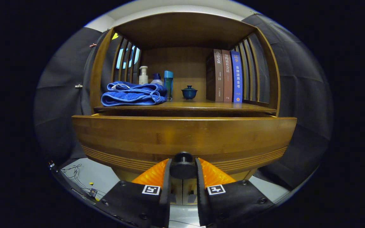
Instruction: Pull open the drawer, take out the items inside it, and place them on the countertop above the cabinet.
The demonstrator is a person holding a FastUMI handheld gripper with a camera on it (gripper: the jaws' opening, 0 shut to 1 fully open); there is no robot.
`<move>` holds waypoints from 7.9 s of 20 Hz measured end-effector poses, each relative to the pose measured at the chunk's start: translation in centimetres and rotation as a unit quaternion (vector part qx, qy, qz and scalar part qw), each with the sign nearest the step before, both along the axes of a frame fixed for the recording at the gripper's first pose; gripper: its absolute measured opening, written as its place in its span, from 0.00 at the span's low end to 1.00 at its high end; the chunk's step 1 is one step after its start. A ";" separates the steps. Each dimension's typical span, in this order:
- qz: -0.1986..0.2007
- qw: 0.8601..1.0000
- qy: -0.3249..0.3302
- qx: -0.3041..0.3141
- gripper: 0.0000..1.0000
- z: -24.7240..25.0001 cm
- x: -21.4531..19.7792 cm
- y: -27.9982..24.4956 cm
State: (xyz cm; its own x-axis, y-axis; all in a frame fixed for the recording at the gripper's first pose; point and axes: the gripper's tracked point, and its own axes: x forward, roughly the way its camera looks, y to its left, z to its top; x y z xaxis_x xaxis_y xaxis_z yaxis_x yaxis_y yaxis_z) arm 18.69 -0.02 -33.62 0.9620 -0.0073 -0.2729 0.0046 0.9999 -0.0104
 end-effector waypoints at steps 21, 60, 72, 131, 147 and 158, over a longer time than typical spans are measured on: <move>0.010 1.000 0.014 -0.002 0.42 -0.1 -9.1 -0.1; 0.030 0.907 0.418 -0.041 0.94 1.1 4.8 -1.7; -0.011 0.868 0.495 -0.026 0.50 -4.5 6.1 -3.0; -0.006 0.903 0.427 0.043 1.00 10.0 19.9 -2.6; 0.051 0.976 0.212 0.013 1.00 20.3 9.5 -1.3; 0.029 0.999 0.023 0.003 1.00 19.2 -2.8 0.3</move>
State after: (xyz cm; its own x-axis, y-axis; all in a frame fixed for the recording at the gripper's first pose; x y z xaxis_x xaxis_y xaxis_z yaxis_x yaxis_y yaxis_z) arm 15.86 0.25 -14.42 0.9474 0.0496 -0.3162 -0.0537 0.9986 -0.0041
